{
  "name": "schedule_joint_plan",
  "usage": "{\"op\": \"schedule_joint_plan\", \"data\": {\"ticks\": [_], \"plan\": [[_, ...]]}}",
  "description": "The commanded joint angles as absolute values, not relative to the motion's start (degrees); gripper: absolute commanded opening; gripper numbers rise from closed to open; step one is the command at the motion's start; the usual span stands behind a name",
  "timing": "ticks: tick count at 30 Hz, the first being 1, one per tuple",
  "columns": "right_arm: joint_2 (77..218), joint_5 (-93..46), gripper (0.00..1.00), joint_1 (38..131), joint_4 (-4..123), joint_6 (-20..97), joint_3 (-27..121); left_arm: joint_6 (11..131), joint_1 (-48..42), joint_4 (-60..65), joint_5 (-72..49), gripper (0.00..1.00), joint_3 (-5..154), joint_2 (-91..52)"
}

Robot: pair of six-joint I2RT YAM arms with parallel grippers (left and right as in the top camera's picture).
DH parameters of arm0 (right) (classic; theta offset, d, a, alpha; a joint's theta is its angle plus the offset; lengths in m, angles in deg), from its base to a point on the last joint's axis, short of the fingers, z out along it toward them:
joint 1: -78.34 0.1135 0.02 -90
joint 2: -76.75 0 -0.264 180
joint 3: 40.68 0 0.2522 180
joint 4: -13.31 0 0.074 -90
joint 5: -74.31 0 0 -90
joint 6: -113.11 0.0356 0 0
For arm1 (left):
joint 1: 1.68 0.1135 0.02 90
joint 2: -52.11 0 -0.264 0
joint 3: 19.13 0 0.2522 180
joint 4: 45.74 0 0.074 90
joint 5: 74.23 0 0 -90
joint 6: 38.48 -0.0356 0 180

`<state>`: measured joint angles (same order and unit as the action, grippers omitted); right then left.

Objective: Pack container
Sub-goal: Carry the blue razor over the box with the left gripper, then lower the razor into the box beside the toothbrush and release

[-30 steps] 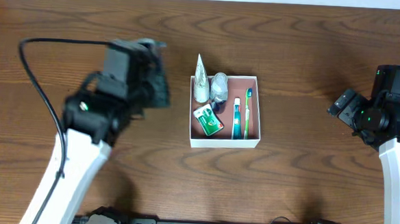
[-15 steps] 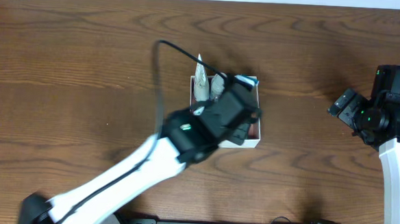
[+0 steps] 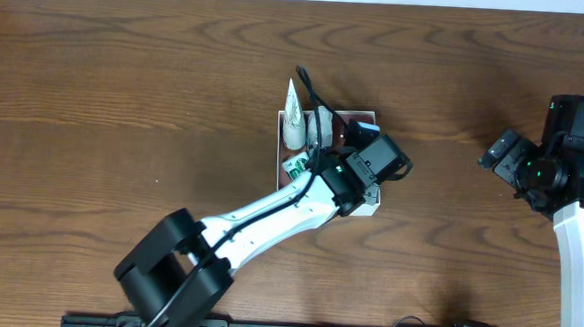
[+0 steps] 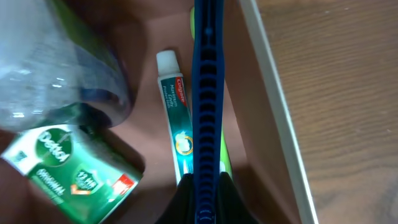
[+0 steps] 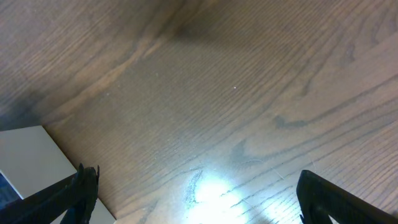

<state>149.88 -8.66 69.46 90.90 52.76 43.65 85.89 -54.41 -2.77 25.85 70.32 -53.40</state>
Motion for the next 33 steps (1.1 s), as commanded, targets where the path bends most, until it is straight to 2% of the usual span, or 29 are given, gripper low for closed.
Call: {"op": "schedule_joint_plan", "data": {"ticks": [1, 3, 9, 13, 19, 24, 28, 30, 33], "plan": [[150.07, -8.66, 0.99, 68.97, 90.97, 52.19, 44.21, 88.10, -54.43, -3.64, 26.73, 0.07, 70.73, -55.11], [150.07, -8.66, 0.99, 68.97, 90.97, 52.17, 44.21, 88.10, -54.43, -4.06, 26.73, 0.08, 70.73, -55.79], [150.05, -8.66, 0.99, 68.97, 90.97, 52.19, 44.21, 88.06, -54.43, -4.52, 26.75, 0.26, 70.73, -55.96], [150.07, -8.66, 0.99, 68.97, 90.97, 52.19, 44.21, 86.53, -54.41, -4.72, 26.77, 0.26, 70.73, -55.83], [150.05, -8.66, 0.99, 68.97, 90.97, 52.19, 44.21, 77.15, -54.43, -2.51, 27.14, 0.26, 71.25, -51.11], [150.07, -8.66, 0.99, 68.97, 90.97, 52.19, 44.21, 76.25, -54.43, 3.46, 30.99, 0.26, 72.09, -39.70], [150.05, -8.66, 0.99, 68.97, 90.97, 52.19, 44.21, 70.42, -54.41, 7.68, 31.97, 0.27, 72.15, -27.72], [150.05, -8.66, 0.99, 68.97, 90.97, 52.19, 44.21, 65.98, -54.35, 10.69, 32.26, 0.39, 72.13, -21.91], [150.05, -8.66, 0.99, 68.97, 90.97, 52.19, 44.21, 63.99, -54.28, 17.84, 40.00, 0.51, 72.13, -14.41]]}}
